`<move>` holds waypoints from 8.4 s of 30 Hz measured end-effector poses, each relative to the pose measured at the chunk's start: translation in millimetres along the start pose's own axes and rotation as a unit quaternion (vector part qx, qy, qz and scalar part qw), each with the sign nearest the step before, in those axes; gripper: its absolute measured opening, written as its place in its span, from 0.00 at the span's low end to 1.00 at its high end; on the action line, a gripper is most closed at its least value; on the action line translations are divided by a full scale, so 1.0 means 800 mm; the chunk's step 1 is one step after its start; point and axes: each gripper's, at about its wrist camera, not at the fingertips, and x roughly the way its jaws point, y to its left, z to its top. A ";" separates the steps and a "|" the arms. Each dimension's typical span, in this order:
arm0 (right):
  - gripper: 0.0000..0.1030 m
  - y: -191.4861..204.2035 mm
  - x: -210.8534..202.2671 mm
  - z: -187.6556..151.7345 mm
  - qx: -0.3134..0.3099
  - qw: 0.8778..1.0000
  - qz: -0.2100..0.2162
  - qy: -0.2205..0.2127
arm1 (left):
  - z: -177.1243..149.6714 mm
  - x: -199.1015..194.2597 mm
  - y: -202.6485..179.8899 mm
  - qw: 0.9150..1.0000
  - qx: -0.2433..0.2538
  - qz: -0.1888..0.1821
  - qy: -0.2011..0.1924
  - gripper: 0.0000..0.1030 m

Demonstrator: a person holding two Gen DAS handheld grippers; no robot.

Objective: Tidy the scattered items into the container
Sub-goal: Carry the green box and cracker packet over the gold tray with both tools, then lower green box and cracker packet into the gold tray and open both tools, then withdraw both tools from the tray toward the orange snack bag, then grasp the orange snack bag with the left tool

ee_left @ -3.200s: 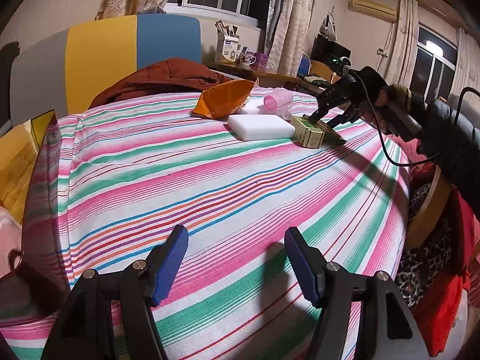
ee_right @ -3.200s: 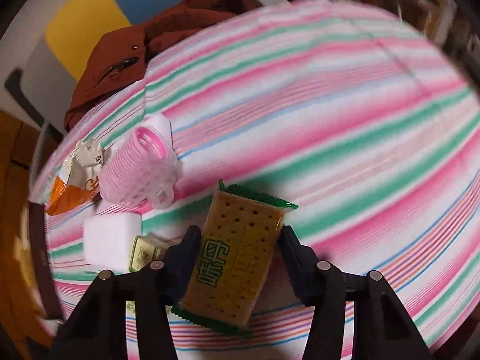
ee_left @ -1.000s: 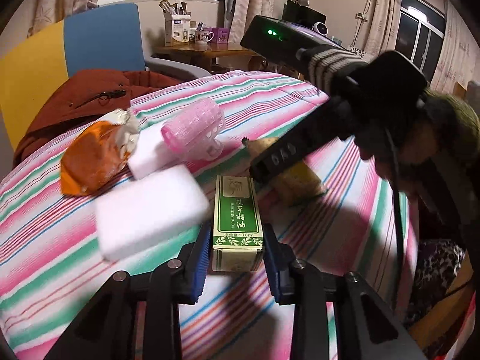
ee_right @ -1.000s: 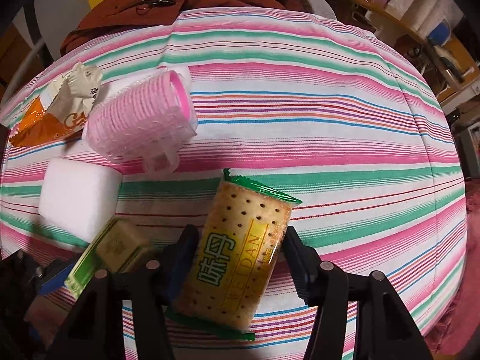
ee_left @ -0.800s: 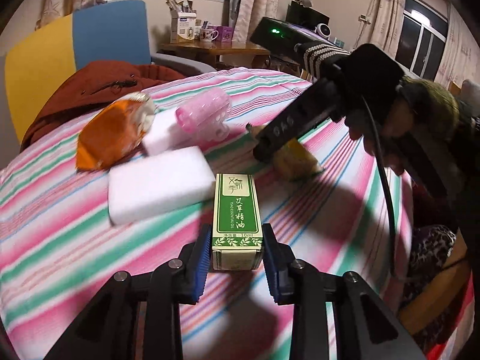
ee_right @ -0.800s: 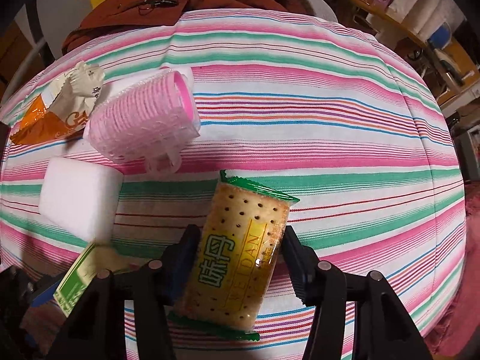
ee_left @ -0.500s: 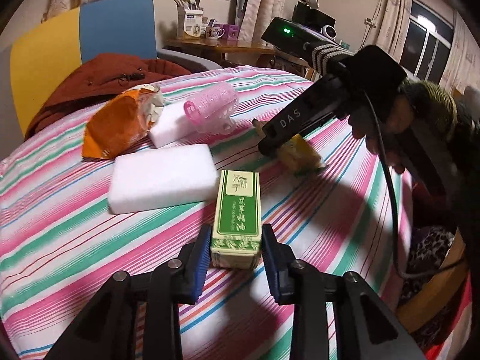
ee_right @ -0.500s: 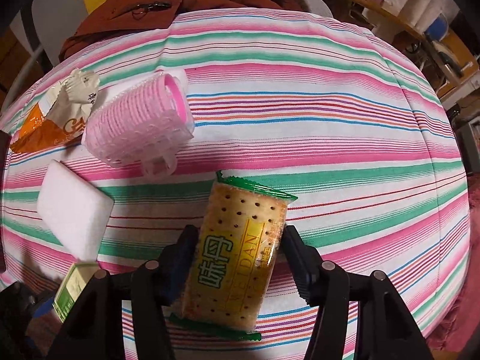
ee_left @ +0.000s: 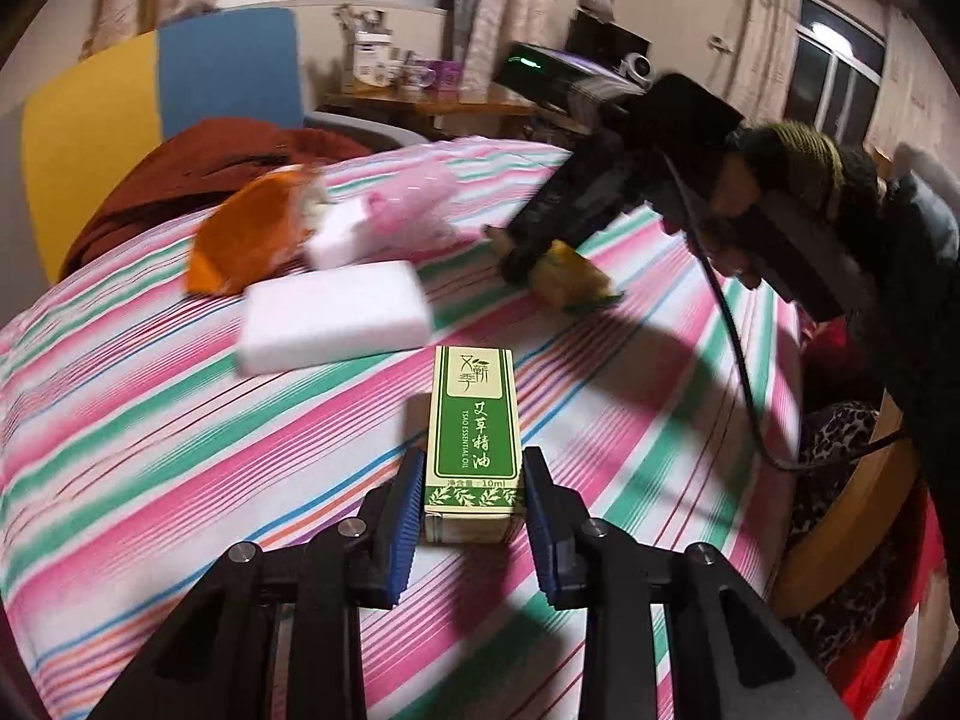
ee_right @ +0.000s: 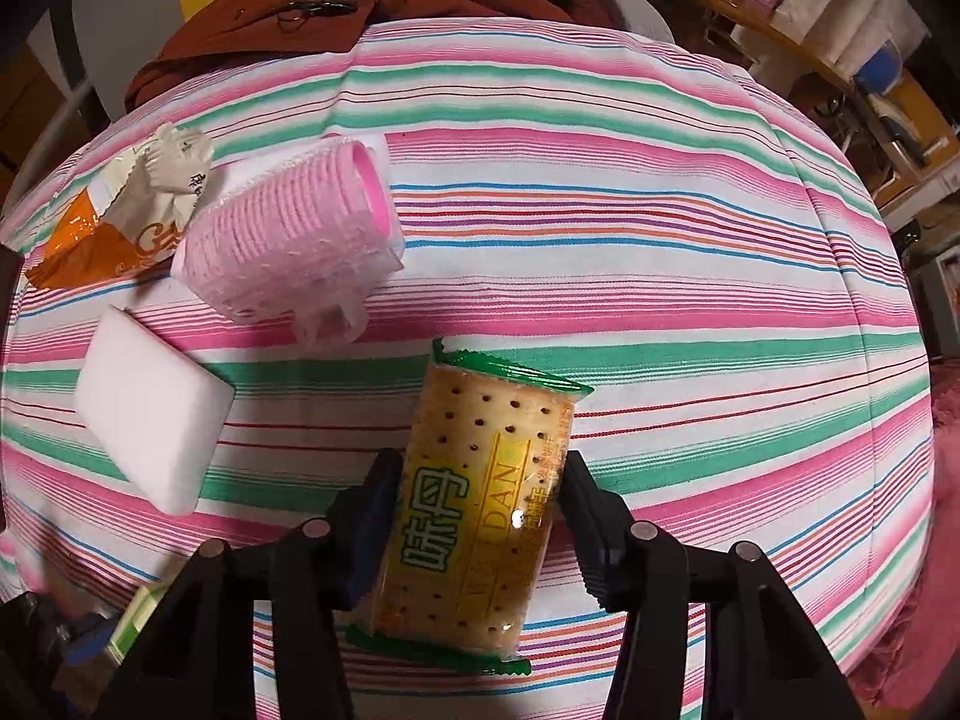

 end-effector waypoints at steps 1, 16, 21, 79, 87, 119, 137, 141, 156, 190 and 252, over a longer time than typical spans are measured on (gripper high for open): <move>0.51 0.001 0.002 -0.001 0.000 1.000 -0.001 -0.001 | -0.003 -0.005 0.006 1.000 -0.007 0.003 -0.001 0.30; 0.51 0.027 0.018 -0.009 0.034 0.999 -0.002 -0.021 | -0.047 -0.054 0.073 0.995 -0.079 0.048 -0.031 0.30; 0.51 0.043 0.013 -0.027 0.049 0.998 -0.007 -0.031 | -0.056 -0.063 0.082 0.994 -0.088 0.053 -0.038 0.30; 0.47 0.485 -0.121 -0.140 -0.122 0.921 0.270 -0.254 | -0.198 -0.346 0.327 0.923 -0.232 0.265 -0.155 0.30; 0.47 0.598 -0.142 -0.118 -0.184 0.902 0.307 -0.242 | -0.215 -0.354 0.384 0.914 -0.258 0.282 -0.136 0.30; 0.50 0.678 -0.077 -0.099 -0.158 0.912 0.336 -0.173 | -0.244 -0.338 0.395 0.907 -0.278 0.282 -0.143 0.44; 0.38 0.672 -0.067 -0.131 -0.197 0.909 0.321 -0.181 | -0.232 -0.342 0.351 0.890 -0.274 0.341 -0.125 0.57; 0.38 0.658 -0.077 -0.135 -0.190 0.907 0.322 -0.196 | -0.223 -0.341 0.334 0.892 -0.264 0.346 -0.121 0.58; 0.39 0.556 -0.094 -0.152 -0.134 0.910 0.306 -0.247 | -0.179 -0.311 0.257 0.919 -0.197 0.323 -0.113 0.58; 0.52 0.248 -0.048 -0.194 0.083 0.940 0.179 -0.279 | -0.124 -0.168 0.103 0.977 -0.062 0.196 -0.049 0.58; 0.72 0.236 0.018 -0.003 -0.301 0.945 0.058 -0.114 | -0.107 -0.109 0.120 0.983 -0.100 0.155 -0.002 0.81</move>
